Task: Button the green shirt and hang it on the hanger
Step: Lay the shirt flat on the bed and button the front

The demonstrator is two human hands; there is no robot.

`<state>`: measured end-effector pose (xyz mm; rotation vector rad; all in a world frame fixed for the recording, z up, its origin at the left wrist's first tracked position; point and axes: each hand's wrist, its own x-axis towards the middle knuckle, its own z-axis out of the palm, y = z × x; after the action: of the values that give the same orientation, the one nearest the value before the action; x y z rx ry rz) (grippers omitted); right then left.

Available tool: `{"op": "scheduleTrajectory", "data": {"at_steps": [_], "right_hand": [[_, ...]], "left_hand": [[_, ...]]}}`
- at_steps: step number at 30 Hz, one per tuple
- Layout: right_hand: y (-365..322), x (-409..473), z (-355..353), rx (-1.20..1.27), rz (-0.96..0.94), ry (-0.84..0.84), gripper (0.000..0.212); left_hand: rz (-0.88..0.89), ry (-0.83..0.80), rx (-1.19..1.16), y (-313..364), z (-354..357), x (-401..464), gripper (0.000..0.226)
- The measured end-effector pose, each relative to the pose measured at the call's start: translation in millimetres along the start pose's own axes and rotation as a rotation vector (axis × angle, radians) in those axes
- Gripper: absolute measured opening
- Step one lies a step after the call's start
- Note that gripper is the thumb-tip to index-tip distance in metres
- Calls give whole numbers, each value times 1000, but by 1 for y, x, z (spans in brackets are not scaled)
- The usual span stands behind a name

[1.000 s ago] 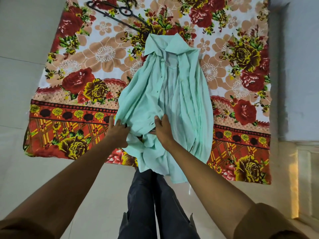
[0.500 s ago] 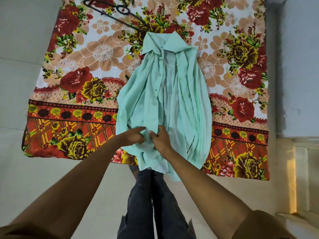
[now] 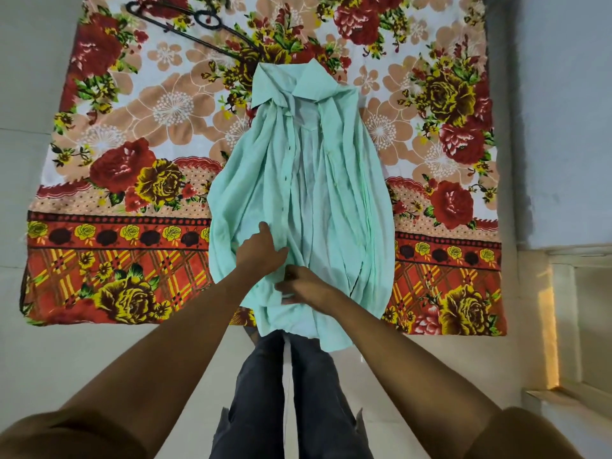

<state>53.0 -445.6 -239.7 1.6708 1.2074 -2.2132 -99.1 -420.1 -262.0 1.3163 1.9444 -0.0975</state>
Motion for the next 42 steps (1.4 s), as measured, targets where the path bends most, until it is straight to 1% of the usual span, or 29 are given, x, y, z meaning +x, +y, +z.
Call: {"op": "scheduleTrajectory", "data": {"at_steps": [1,2,4,5,7,9,11,13,15,16,18,19,21,22,24,25,27,30,31,33,34,35,37,38,39,40,41,42], "right_hand": [[1,-3,2,-2,-2,-19,28],[1,-3,1,-59,-2,-23,29],[-2,0,-8,-311,9,-22,32],[-6,2,-17,-400,14,3,29],[-22,9,-39,-431,6,84,28],[-43,22,-68,-408,-83,267,30],[-65,37,-102,-423,-259,483,22],[-84,53,-135,-374,-370,660,22],[-95,71,-167,-363,-386,733,26],[-100,78,-179,-386,-382,715,30],[-103,90,-201,-468,-358,624,43],[-104,95,-208,-520,-333,578,48],[-98,102,-220,-612,-278,518,51],[-94,104,-223,-652,-268,502,51],[-87,103,-225,-697,-281,478,49],[-85,101,-226,-705,-285,465,49],[-85,98,-225,-718,-274,436,51],[-89,91,-221,-733,-237,346,67],[-89,88,-218,-749,-222,318,70],[-88,85,-217,-720,-207,311,70],[-86,85,-218,-668,-214,346,67],[-82,84,-219,-628,-229,400,64],[-73,82,-222,-595,-240,485,60],[-68,81,-223,-591,-242,496,59],[-61,79,-222,-589,-248,495,59],[-57,77,-221,-587,-256,497,57],[-49,72,-217,-593,-269,493,54],[-45,70,-215,-605,-288,492,50]], "left_hand": [[-26,-12,15,-2,3,-1,75],[-43,-7,30,-3,5,0,79],[-35,53,51,-3,6,0,82],[-13,108,39,3,5,1,79],[59,236,-31,20,1,9,64],[152,332,-126,42,-4,23,46],[217,348,-246,65,-8,44,32],[205,274,-387,90,-7,69,23],[111,173,-509,116,-3,100,20],[61,136,-555,126,0,114,22],[-8,90,-588,143,7,135,29],[-31,85,-574,148,9,141,33],[-84,98,-567,152,14,149,37],[-107,107,-585,152,16,151,33],[-152,124,-656,150,19,150,15],[-163,130,-693,150,18,148,11],[-172,123,-834,150,16,139,9],[-251,-16,-1233,154,13,119,15],[-276,-59,-1273,154,13,114,15],[-285,-89,-1237,156,17,110,11],[-276,-87,-1209,157,21,110,5],[-281,-85,-1182,158,26,109,10],[-301,-78,-1117,161,36,109,34],[-297,-69,-1074,161,40,107,37],[-280,-56,-1021,160,44,105,30],[-261,-39,-973,158,46,105,18],[-256,-19,-942,155,49,100,13],[-273,4,-939,150,51,99,15]]}}
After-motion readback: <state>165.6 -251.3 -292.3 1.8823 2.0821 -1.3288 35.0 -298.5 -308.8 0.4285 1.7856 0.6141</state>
